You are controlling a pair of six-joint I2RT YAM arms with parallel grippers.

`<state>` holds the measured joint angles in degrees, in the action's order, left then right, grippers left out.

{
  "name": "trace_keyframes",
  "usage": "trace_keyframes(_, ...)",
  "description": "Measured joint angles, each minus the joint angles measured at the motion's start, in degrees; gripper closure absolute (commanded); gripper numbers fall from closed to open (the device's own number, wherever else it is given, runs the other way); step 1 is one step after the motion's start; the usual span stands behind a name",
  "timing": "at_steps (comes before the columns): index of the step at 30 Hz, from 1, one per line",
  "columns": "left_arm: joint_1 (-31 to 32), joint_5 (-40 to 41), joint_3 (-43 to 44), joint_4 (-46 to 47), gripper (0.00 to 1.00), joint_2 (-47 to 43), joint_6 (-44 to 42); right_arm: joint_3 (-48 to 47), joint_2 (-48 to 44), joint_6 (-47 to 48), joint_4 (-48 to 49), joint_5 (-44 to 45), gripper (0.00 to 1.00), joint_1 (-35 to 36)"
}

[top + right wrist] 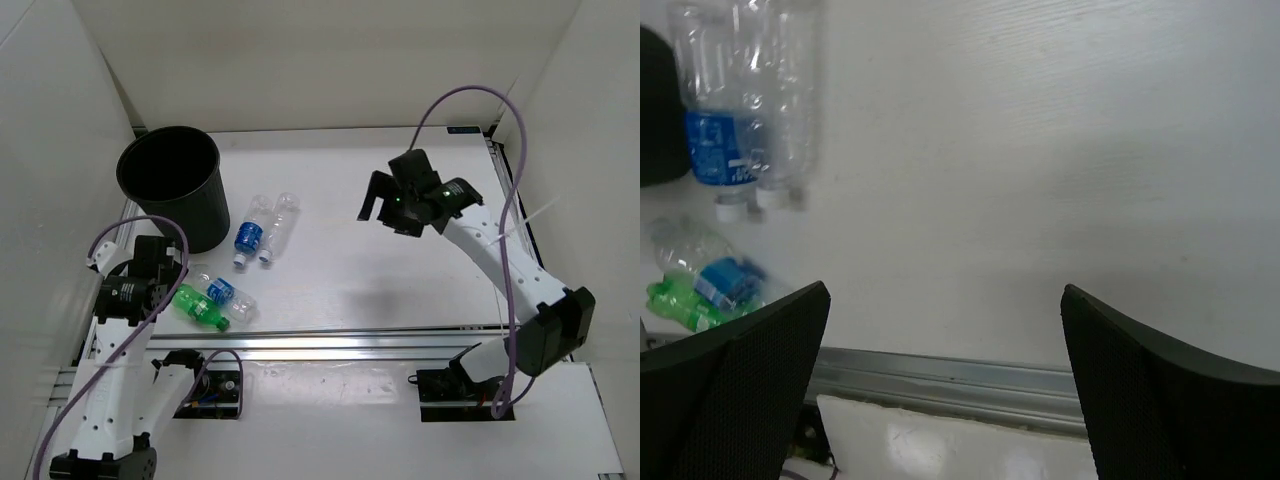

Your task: Put the plastic bottles in the bin

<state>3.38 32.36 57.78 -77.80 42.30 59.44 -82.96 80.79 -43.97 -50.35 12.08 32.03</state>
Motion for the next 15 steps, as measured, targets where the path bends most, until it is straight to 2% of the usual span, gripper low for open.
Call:
trace_keyframes(2,2.2,0.8,0.6,-0.2,0.0,1.7,-0.6,-0.4,2.3,2.6,2.0,-5.1,0.0,0.5)
trace_keyframes(5,5.3,3.8,3.5,0.0,0.0,4.5,-1.8,-7.2,12.2,5.9,2.6,-11.5,0.0,0.4)
trace_keyframes(8,6.6,6.0,6.0,0.4,0.0,5.6,-3.3,-10.6,22.0,10.4,7.7,-18.8,0.0,0.7)
trace_keyframes(12,7.0,6.4,7.0,0.6,0.0,4.5,-6.0,-10.7,29.6,12.9,11.5,-24.6,0.0,2.3)
trace_keyframes(15,7.3,5.8,5.5,1.6,0.0,1.6,-9.0,-15.3,35.7,12.3,12.5,-30.3,0.0,2.6)
